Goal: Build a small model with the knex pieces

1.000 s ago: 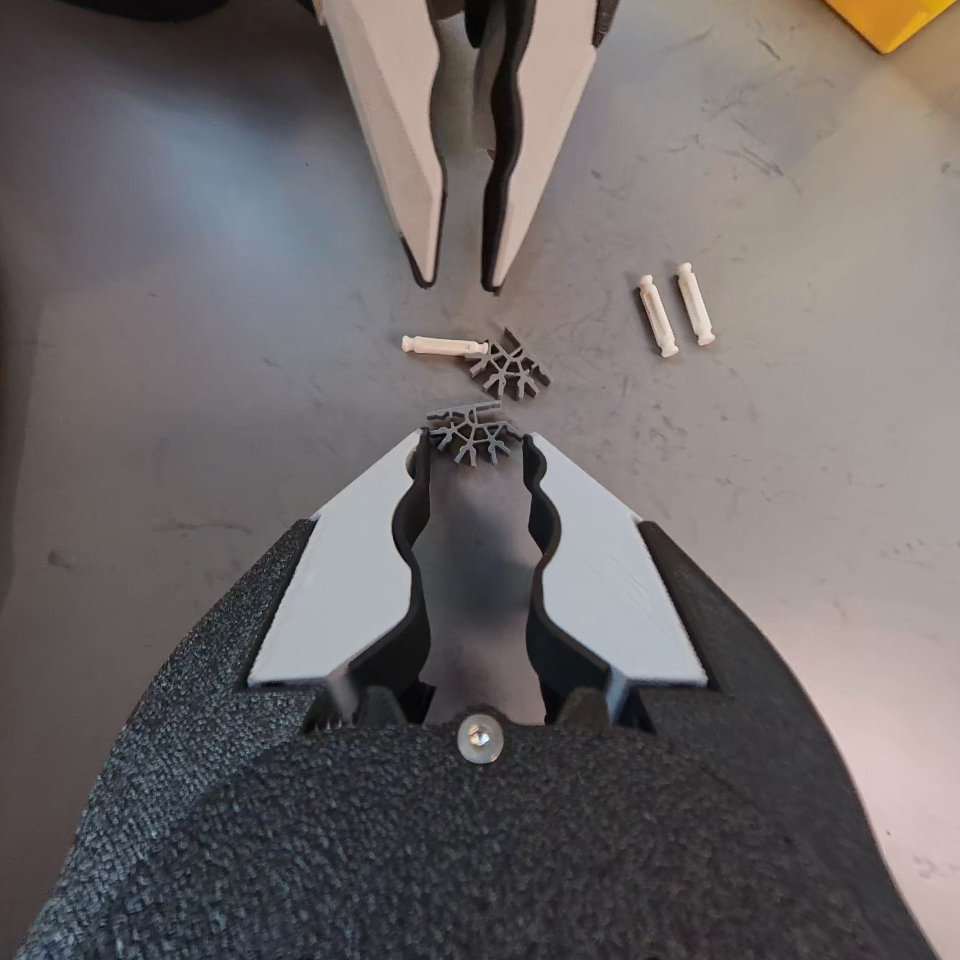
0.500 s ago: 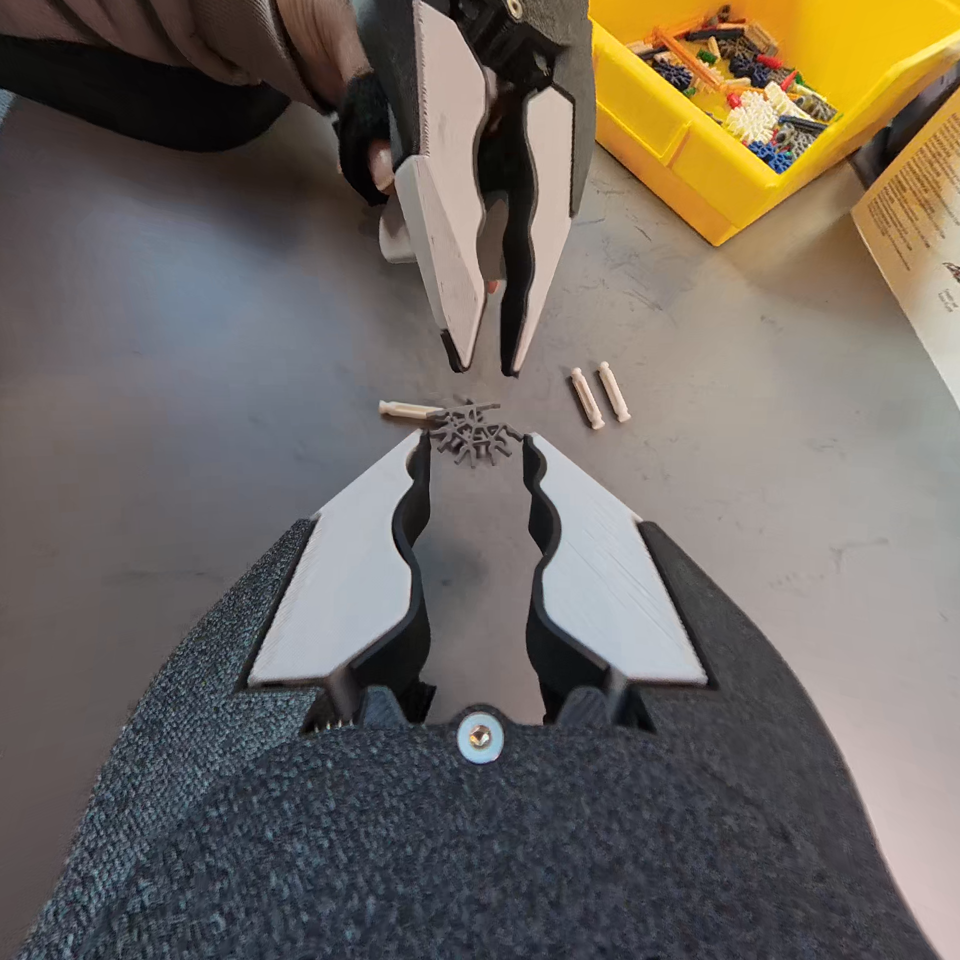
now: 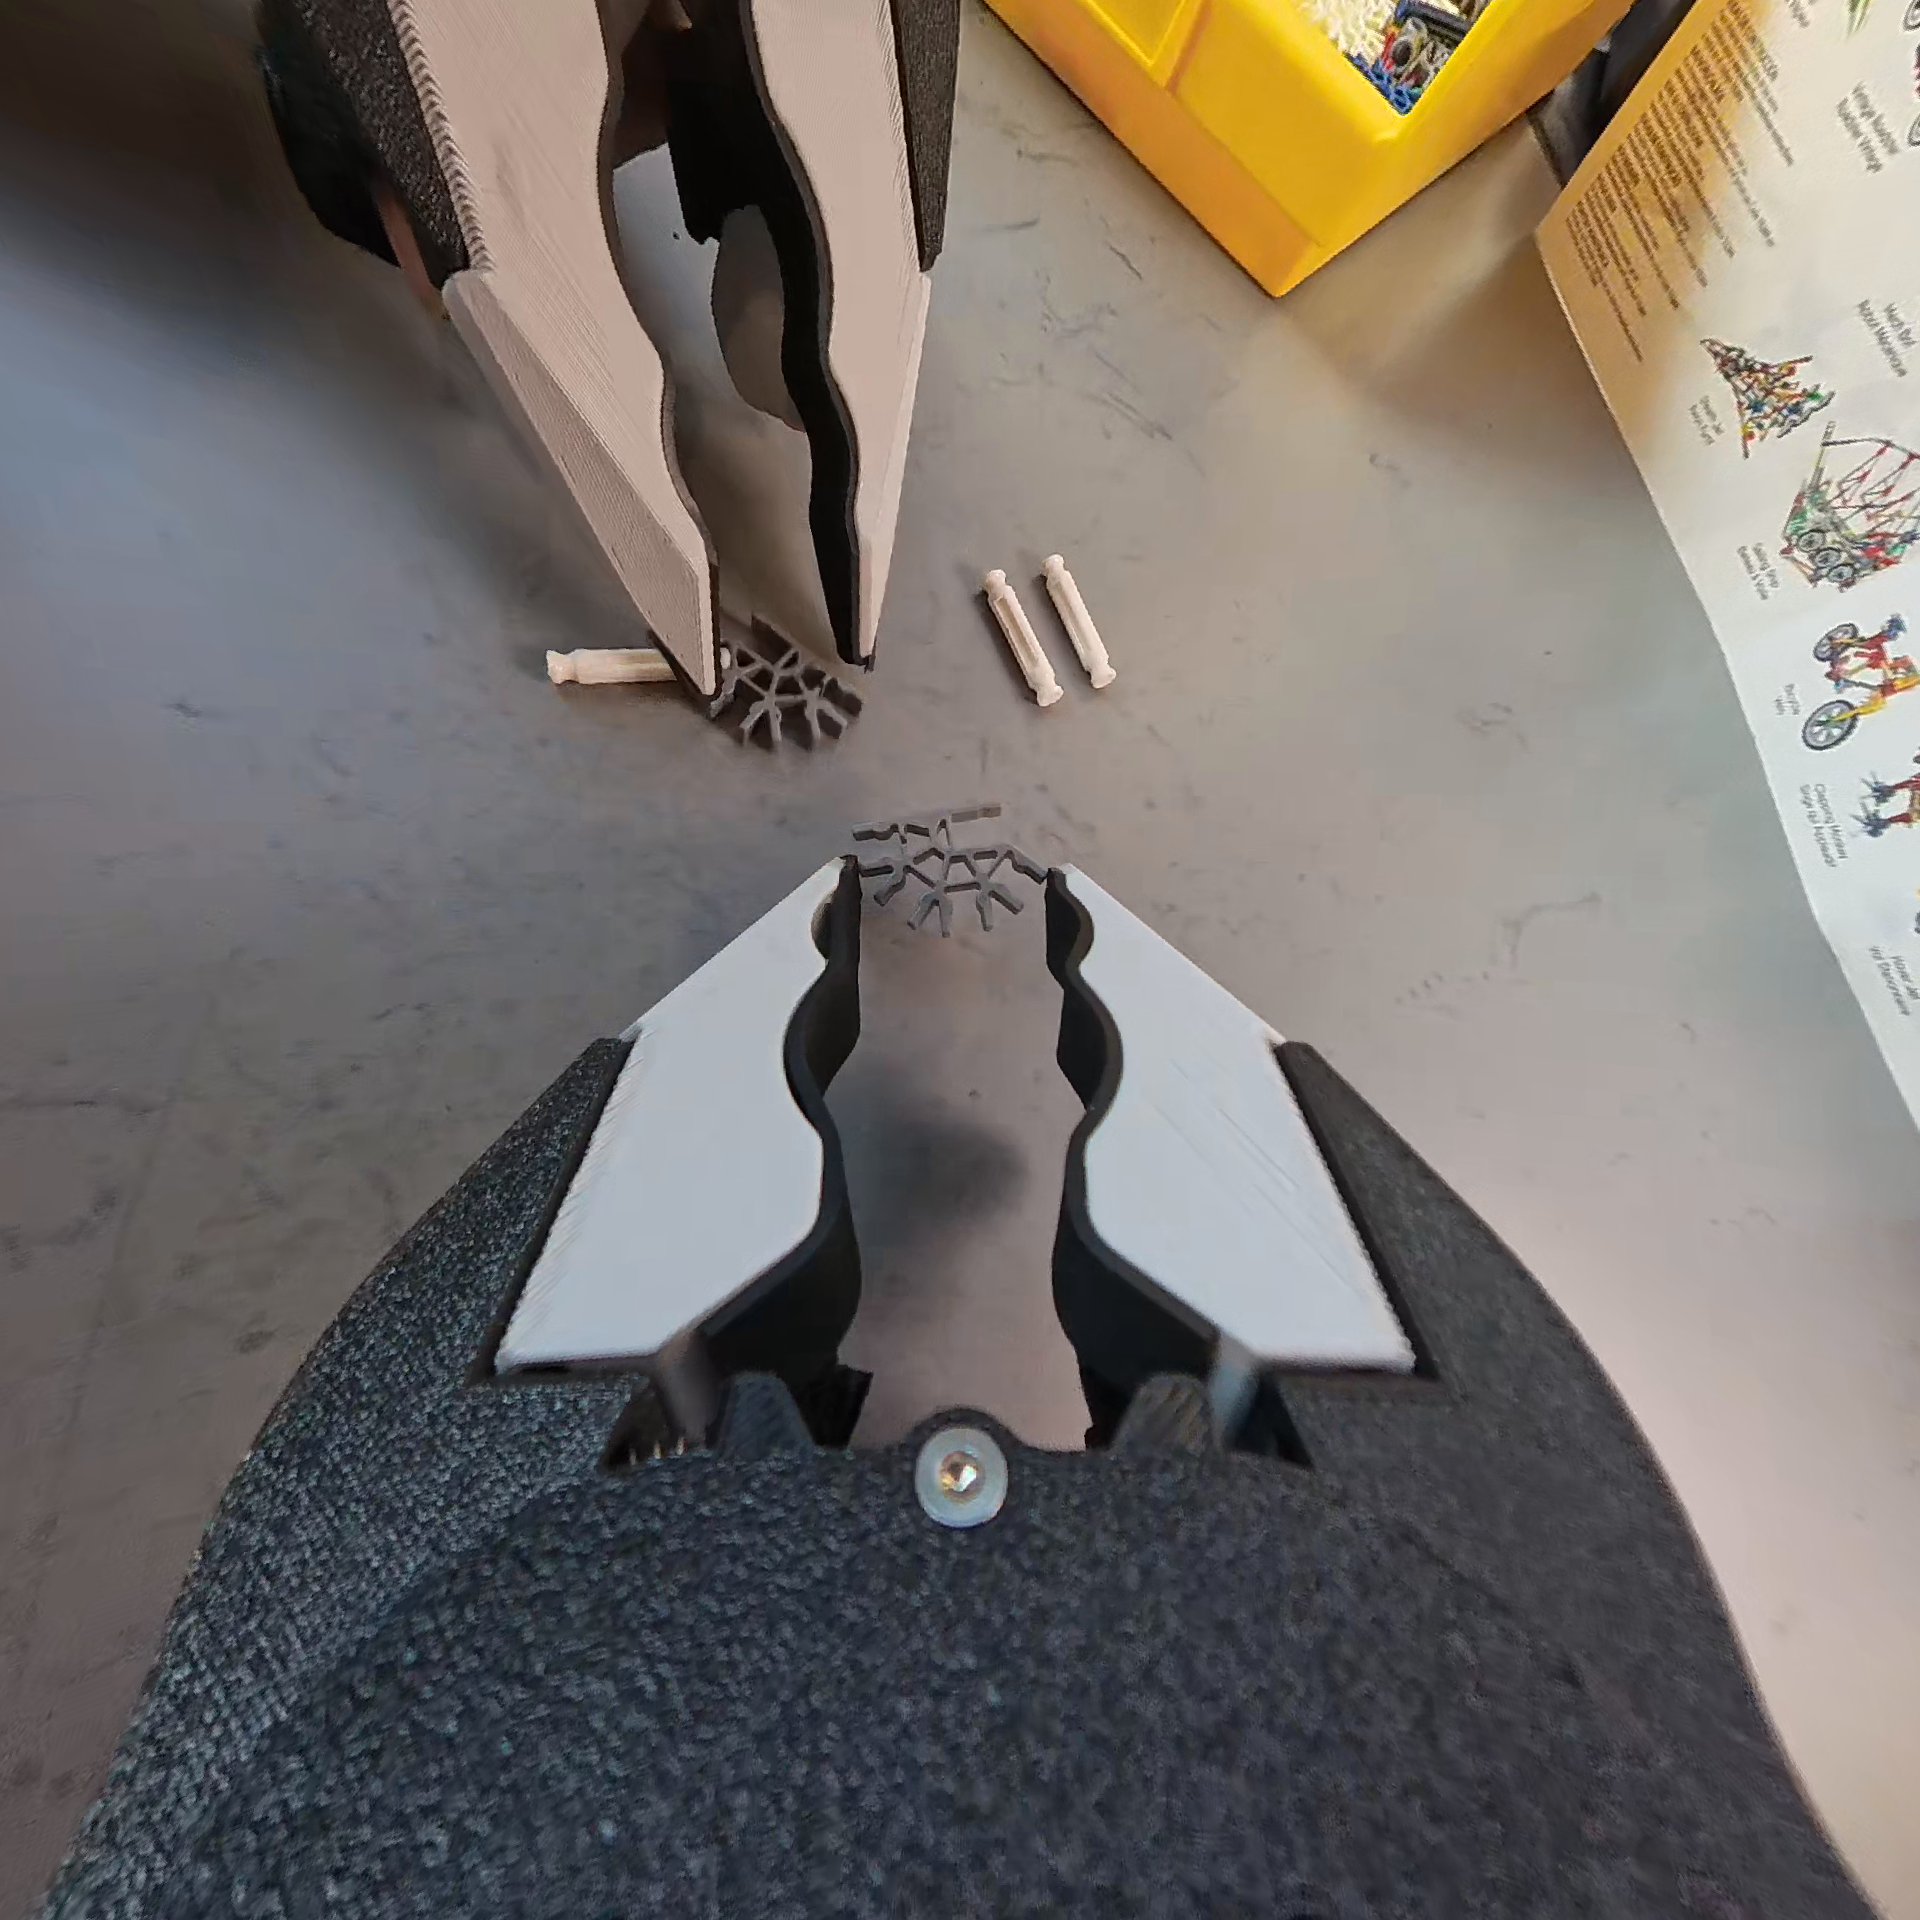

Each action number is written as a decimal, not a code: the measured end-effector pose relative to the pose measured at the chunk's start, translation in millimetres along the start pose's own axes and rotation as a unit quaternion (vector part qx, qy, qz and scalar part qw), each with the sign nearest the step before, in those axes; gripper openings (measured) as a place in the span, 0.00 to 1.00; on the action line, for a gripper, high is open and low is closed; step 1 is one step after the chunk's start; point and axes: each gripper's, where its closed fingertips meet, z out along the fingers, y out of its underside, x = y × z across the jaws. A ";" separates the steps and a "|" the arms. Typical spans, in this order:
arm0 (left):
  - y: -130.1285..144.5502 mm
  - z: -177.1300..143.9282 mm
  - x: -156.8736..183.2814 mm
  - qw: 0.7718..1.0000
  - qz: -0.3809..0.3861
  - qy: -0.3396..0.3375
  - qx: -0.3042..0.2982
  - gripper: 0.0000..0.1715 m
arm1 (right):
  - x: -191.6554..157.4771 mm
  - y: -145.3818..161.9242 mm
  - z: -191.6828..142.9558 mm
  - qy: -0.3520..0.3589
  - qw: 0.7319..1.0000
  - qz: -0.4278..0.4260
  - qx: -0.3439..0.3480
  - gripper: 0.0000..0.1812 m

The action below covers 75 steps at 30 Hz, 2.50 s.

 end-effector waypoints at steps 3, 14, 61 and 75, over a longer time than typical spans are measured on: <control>6.9 -8.5 -7.1 1.000 -0.011 0.003 -0.009 0.15 | 1.2 -4.1 -1.5 0.004 1.000 0.004 0.010 0.18; -14.3 -26.4 -16.4 0.993 -0.084 0.036 0.077 0.15 | -3.7 -18.5 -6.7 -0.010 0.999 0.010 0.052 0.18; 6.4 -28.6 -56.7 0.994 -0.072 -0.064 0.045 0.15 | -6.1 5.8 4.5 -0.043 0.996 0.075 -0.024 0.25; 9.5 -22.5 -51.9 0.996 -0.066 -0.055 0.033 0.15 | -17.1 3.1 7.2 -0.091 0.991 0.083 -0.052 0.27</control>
